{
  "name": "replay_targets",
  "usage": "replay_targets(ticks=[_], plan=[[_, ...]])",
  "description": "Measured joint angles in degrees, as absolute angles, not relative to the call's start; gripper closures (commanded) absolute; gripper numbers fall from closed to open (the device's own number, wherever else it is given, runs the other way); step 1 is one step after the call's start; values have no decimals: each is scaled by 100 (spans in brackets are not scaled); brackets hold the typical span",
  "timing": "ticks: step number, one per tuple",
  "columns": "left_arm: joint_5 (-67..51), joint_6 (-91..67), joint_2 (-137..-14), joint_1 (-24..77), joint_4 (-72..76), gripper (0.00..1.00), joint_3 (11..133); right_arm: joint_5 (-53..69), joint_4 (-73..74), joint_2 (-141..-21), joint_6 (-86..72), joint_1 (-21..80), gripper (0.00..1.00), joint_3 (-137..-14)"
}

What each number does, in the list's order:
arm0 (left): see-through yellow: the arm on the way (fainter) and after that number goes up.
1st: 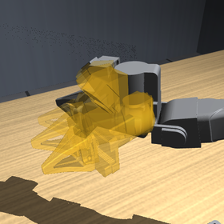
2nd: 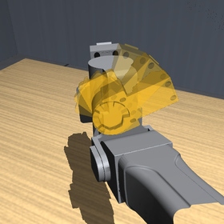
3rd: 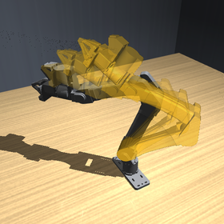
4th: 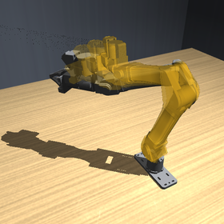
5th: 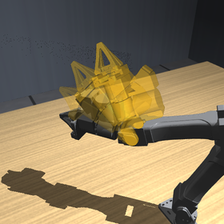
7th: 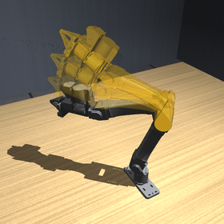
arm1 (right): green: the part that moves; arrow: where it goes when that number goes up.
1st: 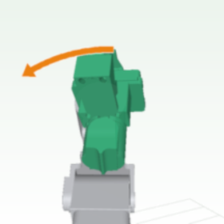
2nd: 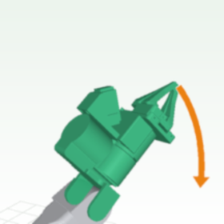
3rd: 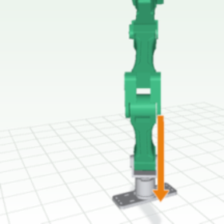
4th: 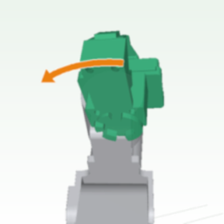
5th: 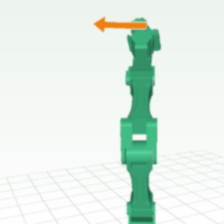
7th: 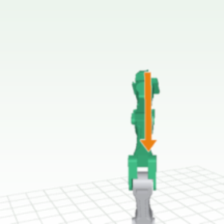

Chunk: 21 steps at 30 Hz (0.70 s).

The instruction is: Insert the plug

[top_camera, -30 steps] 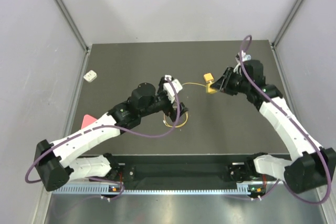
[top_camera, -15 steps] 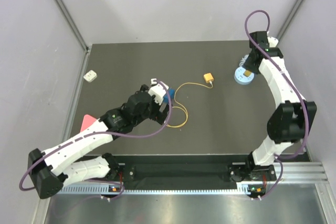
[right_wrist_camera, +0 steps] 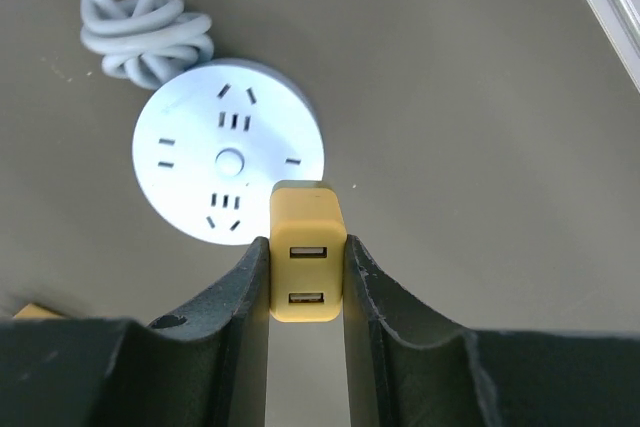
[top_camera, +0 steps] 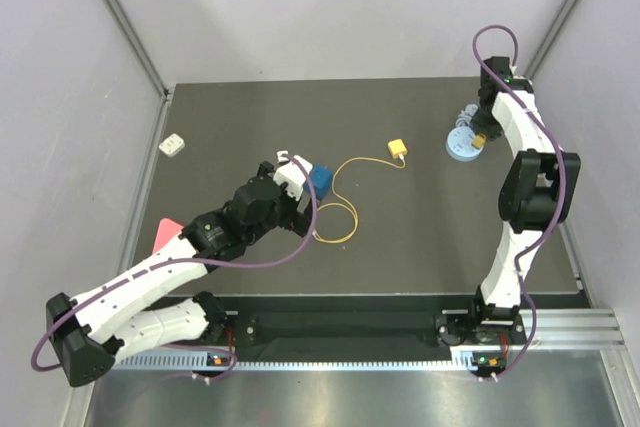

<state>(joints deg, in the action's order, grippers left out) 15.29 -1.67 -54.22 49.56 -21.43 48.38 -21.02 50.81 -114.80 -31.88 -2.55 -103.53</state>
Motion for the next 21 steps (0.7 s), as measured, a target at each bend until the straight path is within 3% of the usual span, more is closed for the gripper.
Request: replay_targets(ticks=[21], plan=[[1594,-163,-5540,4956,-2145,2,4836,-1645,4486,-11784,-3155,-473,100,-10147]])
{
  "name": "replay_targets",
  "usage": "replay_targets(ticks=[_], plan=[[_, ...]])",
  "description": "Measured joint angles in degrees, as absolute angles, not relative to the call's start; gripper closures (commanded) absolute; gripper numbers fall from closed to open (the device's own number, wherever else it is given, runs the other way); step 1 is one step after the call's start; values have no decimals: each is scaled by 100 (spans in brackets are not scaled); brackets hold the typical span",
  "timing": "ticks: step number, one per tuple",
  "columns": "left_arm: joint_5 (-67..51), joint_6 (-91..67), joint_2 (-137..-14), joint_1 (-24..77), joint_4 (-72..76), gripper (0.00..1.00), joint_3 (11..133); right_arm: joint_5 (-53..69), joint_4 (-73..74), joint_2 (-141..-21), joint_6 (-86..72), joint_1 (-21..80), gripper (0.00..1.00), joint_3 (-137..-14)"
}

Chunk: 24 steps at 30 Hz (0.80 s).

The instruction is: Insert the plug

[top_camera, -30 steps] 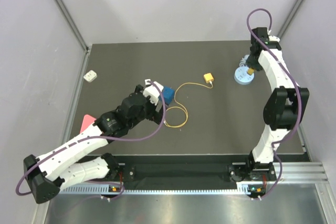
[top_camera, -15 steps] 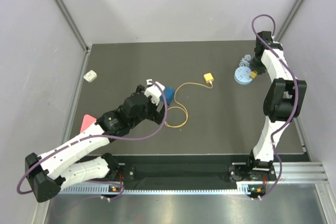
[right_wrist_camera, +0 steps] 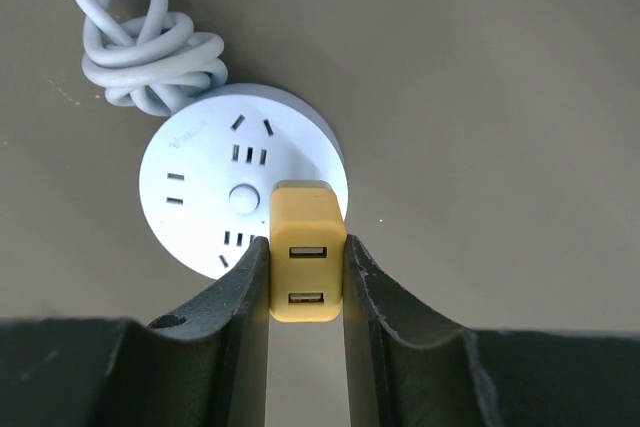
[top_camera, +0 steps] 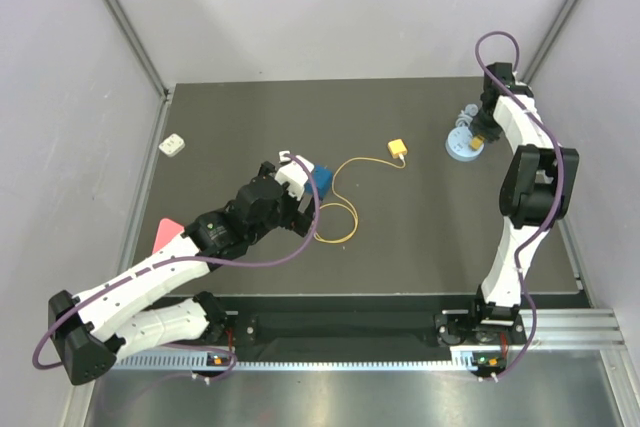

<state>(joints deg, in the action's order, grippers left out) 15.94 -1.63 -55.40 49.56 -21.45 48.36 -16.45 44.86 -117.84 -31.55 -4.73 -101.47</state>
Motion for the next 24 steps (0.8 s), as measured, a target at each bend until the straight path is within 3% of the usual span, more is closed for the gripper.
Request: replay_targets(ticks=[24], plan=[[1610,-163,-5540,4956,-2145,2,4836,-1691,4287,-11677,-3240,-473,100,-9926]])
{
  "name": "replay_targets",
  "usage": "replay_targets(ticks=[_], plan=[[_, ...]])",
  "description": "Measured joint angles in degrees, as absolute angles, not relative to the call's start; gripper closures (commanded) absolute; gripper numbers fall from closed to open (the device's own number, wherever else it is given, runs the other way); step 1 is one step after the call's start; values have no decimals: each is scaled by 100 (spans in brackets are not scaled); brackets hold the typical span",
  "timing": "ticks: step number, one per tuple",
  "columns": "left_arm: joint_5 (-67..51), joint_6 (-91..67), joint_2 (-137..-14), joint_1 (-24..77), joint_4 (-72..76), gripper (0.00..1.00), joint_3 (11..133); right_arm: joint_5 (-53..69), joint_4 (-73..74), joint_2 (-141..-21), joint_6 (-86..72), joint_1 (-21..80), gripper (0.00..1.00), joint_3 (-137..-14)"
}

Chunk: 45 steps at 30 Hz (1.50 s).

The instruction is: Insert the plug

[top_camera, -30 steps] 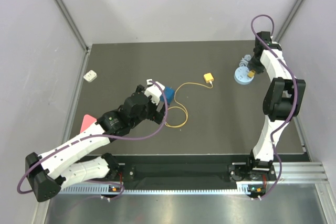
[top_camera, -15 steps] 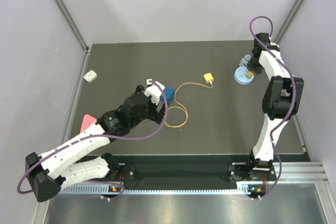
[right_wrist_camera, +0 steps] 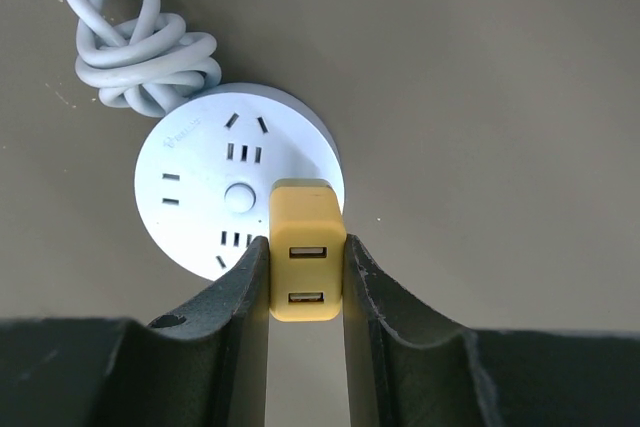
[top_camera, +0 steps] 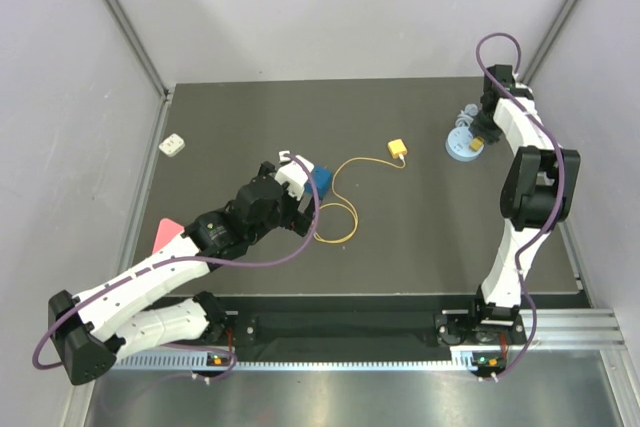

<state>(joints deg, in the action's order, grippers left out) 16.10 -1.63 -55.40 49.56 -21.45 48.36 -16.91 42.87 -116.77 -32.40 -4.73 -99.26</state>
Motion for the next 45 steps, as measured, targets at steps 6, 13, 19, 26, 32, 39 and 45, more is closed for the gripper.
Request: replay_targets(ticks=[6,13,19,26,32,39,45], plan=[[1594,-163,-5540,4956,-2145,2,4836,-1706,4342,-11644,-3271,-478,100,-9863],[1594,-163,-5540,4956,-2145,2,4836,-1717,4320,-11644,-3350,-478,100,-9819],[1594,-163,-5537,4956,-2145,2,4836,-1728,4244,-11644,-3389,-478,100,-9751],[1597,-163,-5537,4956,-2145,2,4836,-1772,4226,-11740,-3426,-478,100,-9754],[1597,-161,-5537,4956,-2145,2,4836,-1793,4156,-11738,-3409,-478,100,-9708],[1597,-161,-5537,4956,-2145,2,4836,-1925,4139,-11767,-3404,-390,100,-9725],[1614,-161,-5511,4956,-2145,2,4836,-2012,3913,-11699,-3385,-357,100,-9529]])
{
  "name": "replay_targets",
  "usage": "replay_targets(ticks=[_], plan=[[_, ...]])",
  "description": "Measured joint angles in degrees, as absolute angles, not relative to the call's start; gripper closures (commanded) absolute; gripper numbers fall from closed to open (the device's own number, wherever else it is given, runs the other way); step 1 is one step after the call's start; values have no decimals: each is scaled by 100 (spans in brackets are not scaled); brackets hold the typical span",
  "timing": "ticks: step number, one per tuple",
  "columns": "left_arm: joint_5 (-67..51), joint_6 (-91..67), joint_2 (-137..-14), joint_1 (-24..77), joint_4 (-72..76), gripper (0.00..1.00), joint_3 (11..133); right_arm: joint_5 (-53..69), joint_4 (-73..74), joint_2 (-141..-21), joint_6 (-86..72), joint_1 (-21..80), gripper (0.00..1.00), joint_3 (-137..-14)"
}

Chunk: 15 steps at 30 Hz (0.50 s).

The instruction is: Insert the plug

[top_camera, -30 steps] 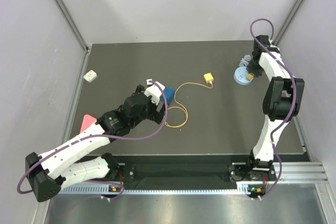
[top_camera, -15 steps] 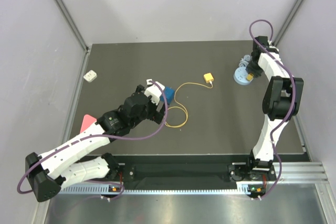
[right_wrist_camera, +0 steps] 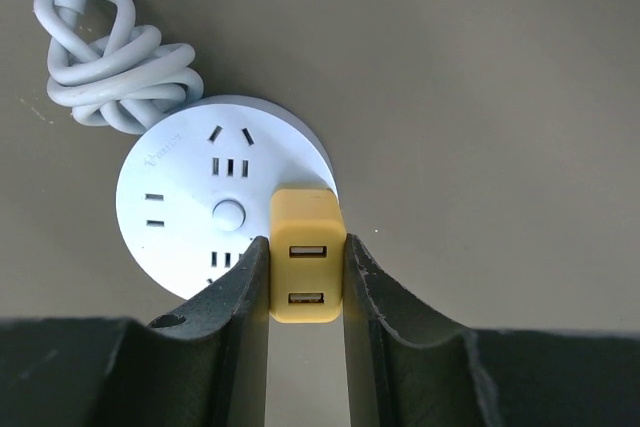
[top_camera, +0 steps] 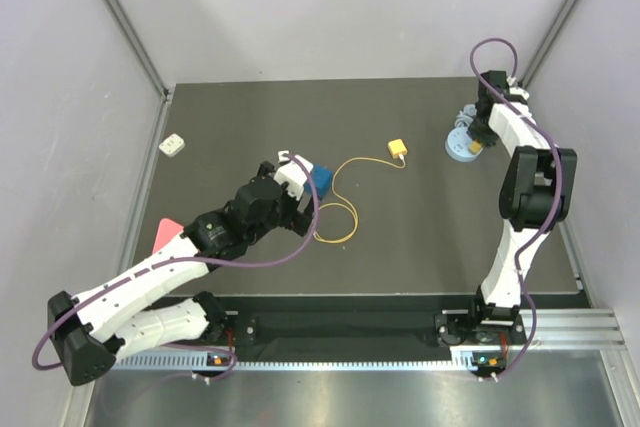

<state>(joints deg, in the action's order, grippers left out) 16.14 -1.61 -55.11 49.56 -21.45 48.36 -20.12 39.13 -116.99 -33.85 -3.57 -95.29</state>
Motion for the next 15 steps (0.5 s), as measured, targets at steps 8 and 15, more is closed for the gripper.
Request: replay_targets(ticks=[8,15], plan=[[1691,-154,-5384,4956,-2132,3,4836,-2008,3437,-11649,-3341,-360,100,-9247],[1785,-134,-5387,4956,-2112,3,4836,-1990,3004,-11692,-3251,-360,100,-9185]])
